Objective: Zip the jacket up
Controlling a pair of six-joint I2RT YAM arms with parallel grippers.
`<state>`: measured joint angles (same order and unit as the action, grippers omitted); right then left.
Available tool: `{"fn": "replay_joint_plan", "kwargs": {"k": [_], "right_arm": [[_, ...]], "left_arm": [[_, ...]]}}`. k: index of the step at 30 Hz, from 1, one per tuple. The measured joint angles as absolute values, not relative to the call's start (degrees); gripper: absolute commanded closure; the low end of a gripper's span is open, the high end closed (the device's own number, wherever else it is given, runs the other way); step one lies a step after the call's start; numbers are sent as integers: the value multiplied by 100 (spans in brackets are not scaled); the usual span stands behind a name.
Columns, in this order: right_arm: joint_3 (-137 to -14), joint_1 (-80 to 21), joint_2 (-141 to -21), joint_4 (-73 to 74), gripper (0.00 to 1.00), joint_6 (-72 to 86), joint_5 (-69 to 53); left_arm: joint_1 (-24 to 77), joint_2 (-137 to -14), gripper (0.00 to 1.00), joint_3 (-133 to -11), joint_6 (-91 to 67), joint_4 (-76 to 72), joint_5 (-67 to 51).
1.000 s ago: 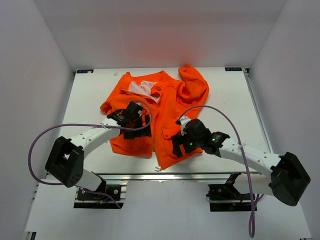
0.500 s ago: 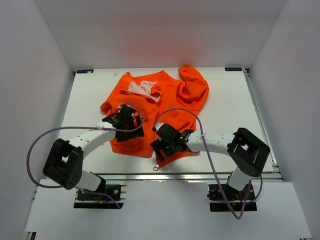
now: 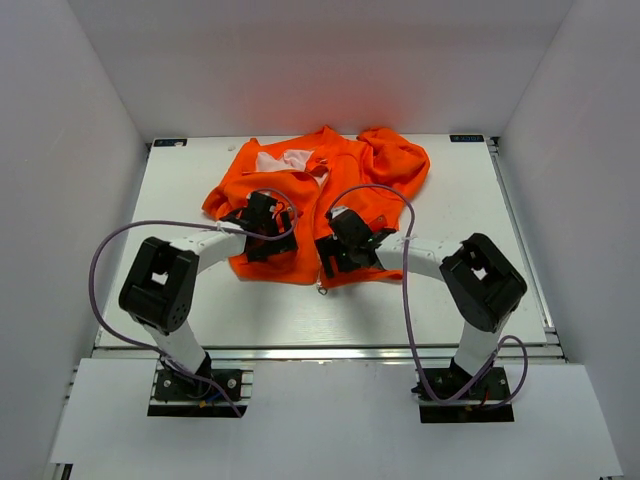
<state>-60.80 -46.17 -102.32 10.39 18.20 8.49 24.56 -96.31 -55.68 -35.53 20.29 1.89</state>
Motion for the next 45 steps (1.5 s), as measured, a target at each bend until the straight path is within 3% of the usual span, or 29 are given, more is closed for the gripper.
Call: {"fn": "replay_joint_plan", "kwargs": {"k": [7, 14, 24, 30, 45], "right_arm": [[-5935, -4617, -9590, 1253, 11, 1463, 939], [-5509, -4829, -8342, 1238, 11, 1564, 928], [-5463, -5354, -9144, 1562, 24, 1619, 941], [-5527, -5358, -9679, 1621, 24, 1627, 934], [-5655, -5627, -9719, 1702, 22, 1984, 1205]], "left_arm": [[2447, -9592, 2, -5699, -3345, 1966, 156], [2447, -8088, 2, -5098, -3457, 2257, 303], [2447, -7059, 2, -4495, -3712, 2738, 392], [2445, -6952, 2, -4440, -3767, 2836, 399], [2443, -6949, 2, -4405, -3800, 2832, 349]]}}
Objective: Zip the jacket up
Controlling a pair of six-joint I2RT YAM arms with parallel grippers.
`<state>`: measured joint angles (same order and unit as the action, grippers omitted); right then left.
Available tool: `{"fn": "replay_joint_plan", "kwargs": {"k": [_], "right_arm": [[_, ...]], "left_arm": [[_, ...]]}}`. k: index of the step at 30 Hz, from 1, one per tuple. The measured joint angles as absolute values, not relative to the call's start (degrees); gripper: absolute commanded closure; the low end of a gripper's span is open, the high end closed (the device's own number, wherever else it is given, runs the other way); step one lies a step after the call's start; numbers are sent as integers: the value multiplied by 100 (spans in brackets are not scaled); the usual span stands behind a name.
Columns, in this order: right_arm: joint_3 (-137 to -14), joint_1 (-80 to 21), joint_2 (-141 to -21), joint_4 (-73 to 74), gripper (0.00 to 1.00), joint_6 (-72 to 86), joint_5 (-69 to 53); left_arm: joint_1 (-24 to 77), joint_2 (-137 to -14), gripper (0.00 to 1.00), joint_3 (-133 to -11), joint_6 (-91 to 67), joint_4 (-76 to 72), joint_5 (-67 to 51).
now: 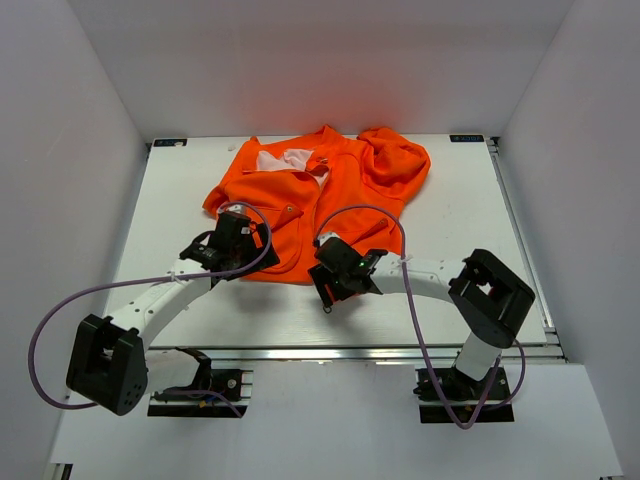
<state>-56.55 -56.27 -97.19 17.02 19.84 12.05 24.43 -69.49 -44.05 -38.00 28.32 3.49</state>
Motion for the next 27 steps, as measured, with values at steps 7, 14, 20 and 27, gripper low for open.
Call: {"fn": "replay_joint_plan", "kwargs": {"k": [7, 14, 20, 27], "right_arm": [[-5739, -5627, -9719, 1752, 22, 2314, 1315], [-5771, -5627, -9867, 1767, 23, 2471, 1354], [-5800, -5629, -9939, 1747, 29, 2519, 1404], [-5800, -5627, -9998, 1653, 74, 2687, 1610]], "left_arm": [[2443, -6930, 2, -4405, -3800, 2829, 252], [2443, -6877, 2, -4394, -3800, 2827, 228], [2443, -6875, 2, -4364, -3798, 2827, 217], [2443, -6855, 2, -4362, -3802, 2851, 255]]}}
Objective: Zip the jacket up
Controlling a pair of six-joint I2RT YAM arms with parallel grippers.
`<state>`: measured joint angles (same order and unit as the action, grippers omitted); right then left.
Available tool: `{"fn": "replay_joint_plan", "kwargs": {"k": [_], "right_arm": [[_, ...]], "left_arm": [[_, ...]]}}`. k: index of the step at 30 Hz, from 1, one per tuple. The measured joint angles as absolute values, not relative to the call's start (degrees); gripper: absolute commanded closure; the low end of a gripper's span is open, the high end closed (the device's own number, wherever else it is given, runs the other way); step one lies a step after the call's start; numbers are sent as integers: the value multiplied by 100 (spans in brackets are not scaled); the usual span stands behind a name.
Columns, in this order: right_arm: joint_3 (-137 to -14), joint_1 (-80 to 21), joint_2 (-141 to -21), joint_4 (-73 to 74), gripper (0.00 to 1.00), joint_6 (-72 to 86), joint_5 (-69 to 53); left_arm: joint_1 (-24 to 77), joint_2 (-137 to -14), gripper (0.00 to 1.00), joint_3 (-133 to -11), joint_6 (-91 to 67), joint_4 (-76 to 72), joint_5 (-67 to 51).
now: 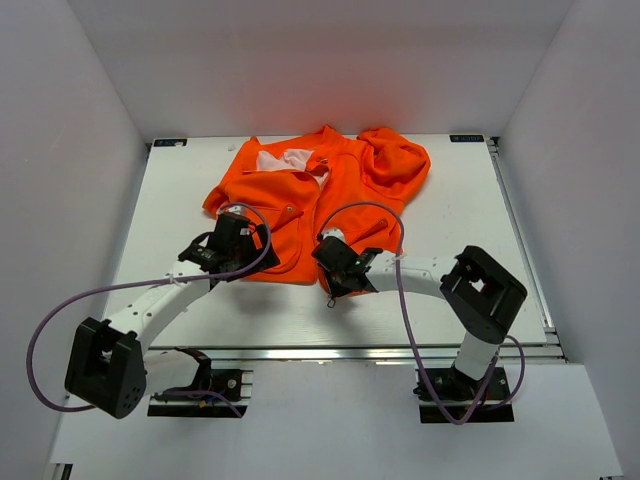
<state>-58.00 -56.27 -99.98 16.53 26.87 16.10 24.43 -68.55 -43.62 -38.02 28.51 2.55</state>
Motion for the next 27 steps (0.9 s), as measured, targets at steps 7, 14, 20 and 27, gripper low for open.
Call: {"fn": "replay_joint_plan", "kwargs": {"k": [7, 14, 20, 27], "right_arm": [[-5798, -5627, -10018, 1549, 100, 2862, 1619], [-5736, -5590, -9644, 1737, 100, 2842, 1594], [-5710, -5387, -8302, 1828, 100, 2845, 1621], [-5356, -5072, -7660, 1977, 100, 3059, 1796]], "left_arm": [[2443, -6869, 2, -4366, -3826, 3009, 340], [2499, -7043, 2, -4464, -3494, 2995, -248], [3301, -7594, 2, -4945, -3232, 2976, -360], [3548, -8495, 7, -5402, -3048, 2891, -410]]}}
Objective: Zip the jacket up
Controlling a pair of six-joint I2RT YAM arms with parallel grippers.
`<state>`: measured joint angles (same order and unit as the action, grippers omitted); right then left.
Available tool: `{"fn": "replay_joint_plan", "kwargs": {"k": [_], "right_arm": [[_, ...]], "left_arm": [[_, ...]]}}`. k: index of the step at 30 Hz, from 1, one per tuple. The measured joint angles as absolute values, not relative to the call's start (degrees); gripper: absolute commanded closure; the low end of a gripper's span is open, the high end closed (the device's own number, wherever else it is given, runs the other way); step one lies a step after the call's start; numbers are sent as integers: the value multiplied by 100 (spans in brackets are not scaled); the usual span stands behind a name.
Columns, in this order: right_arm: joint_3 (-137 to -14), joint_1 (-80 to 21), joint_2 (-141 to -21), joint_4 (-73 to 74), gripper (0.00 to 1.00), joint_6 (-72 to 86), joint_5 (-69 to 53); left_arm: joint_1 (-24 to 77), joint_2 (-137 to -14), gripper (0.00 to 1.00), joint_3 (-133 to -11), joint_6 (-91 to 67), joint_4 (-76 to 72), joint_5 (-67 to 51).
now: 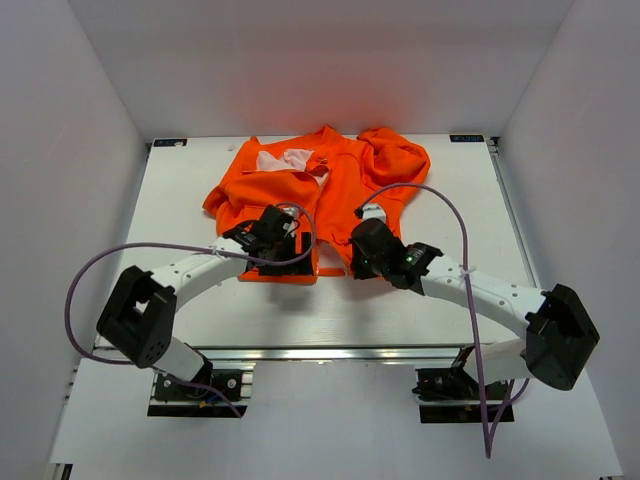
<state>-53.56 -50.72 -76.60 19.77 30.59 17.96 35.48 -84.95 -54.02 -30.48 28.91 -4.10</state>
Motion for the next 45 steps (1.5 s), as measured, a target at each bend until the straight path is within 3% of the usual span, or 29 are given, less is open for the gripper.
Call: {"fn": "replay_joint_plan", "kwargs": {"k": [14, 34, 45], "right_arm": [[-4877, -4786, -7647, 2051, 100, 3308, 1514], [-4595, -4783, -7647, 1850, 100, 3306, 1313], [-4593, -4783, -7647, 1846, 100, 3280, 1313]], "left_arm": [[3887, -9531, 31, -5763, -3070, 2810, -331], [4244, -10213, 41, -6351, -3378, 3002, 493], [4471, -10503, 83, -6696, -3437, 3249, 819]]}}
